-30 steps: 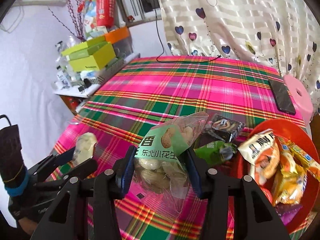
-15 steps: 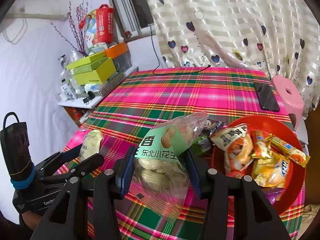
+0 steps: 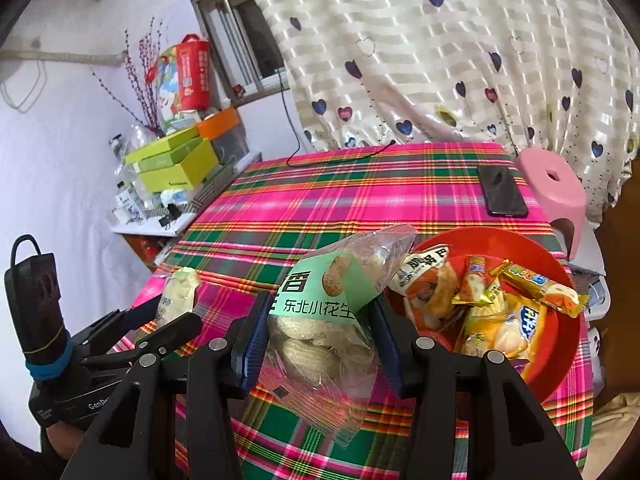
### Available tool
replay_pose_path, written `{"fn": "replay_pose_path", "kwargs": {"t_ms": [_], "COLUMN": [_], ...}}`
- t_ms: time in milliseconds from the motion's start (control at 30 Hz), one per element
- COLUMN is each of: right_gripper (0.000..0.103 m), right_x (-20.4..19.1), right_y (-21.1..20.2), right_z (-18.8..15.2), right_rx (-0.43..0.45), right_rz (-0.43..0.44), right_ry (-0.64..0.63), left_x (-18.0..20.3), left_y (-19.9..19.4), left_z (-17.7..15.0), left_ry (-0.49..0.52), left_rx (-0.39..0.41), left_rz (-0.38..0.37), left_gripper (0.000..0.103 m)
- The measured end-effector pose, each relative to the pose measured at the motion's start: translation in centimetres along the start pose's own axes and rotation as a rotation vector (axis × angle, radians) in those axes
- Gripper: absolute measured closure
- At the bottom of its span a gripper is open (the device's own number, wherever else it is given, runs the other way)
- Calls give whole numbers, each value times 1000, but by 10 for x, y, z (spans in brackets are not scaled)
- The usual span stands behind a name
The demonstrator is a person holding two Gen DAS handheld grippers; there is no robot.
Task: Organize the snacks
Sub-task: 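Carry the white bag and peanut bag over the red basket with both tools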
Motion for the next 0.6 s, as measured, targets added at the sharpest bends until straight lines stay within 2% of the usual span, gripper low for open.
{"fn": "replay_pose_path", "kwargs": {"t_ms": [367,600], "right_gripper": [56,56], "right_x": [22,59], "right_y": [-20,-42], "right_z": [-8,-14], "right_rx": [28,61], "right_rz": [-36,-104], "right_ry": [38,105], "left_x": [15,25], "left_y": [1,4], "left_z": [-3,-3], "left_ry": [23,39], "left_rx": [-11,-15], "left_rz": [-20,-31], "left_gripper": [29,29]}}
Point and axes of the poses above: each gripper's, at about its wrist camera, not at the fingertips, and y roughly the way its jaws point, x to its right, z to its top, the point moved 3 cm from there along y, roughly the way its jaws point, and after that the axes turned 15 degrees about -y, right-handed, at the moved point
